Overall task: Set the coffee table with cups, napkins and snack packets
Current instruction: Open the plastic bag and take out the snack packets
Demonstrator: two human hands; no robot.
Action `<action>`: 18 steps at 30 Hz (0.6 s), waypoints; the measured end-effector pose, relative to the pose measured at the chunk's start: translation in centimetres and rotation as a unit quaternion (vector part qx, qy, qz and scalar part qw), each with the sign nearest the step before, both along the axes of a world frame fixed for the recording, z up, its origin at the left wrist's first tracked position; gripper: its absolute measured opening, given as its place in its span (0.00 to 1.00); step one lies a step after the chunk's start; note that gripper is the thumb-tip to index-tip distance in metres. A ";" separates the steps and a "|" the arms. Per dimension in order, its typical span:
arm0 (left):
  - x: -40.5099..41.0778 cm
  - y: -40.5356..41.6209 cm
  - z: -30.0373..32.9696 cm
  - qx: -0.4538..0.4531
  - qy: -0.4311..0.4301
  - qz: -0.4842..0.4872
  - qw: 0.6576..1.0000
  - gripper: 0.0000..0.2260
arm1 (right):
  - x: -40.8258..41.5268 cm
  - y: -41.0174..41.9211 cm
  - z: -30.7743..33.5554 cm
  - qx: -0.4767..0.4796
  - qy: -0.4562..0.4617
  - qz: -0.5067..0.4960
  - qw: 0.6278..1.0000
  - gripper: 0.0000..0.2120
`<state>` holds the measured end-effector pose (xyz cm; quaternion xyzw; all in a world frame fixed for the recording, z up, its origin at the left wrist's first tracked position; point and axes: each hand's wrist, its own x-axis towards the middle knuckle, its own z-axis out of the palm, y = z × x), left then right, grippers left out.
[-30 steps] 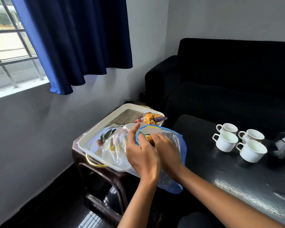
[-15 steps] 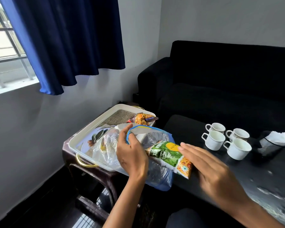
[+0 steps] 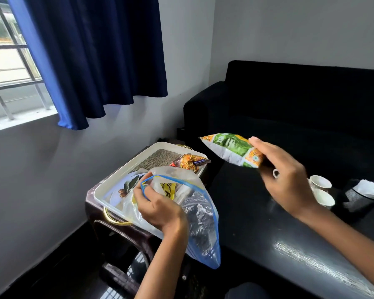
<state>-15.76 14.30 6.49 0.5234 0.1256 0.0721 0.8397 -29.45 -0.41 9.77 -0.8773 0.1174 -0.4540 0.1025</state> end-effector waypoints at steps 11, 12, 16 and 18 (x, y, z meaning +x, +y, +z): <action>-0.4 0.5 1.2 0.046 -0.057 0.079 0.994 0.12 | 13.6 -1.5 -5.7 0.076 0.213 -0.014 0.974 0.23; -0.5 0.4 1.1 0.052 -0.068 0.078 0.993 0.12 | 14.7 -1.5 -6.0 0.069 0.226 -0.014 0.972 0.23; -0.8 0.2 0.9 0.078 -0.150 0.080 0.982 0.11 | 18.1 -1.4 -6.8 0.050 0.260 -0.023 0.964 0.23; -1.1 0.0 0.9 0.093 -0.197 0.080 0.973 0.11 | 19.3 -1.4 -7.2 0.024 0.282 -0.016 0.959 0.23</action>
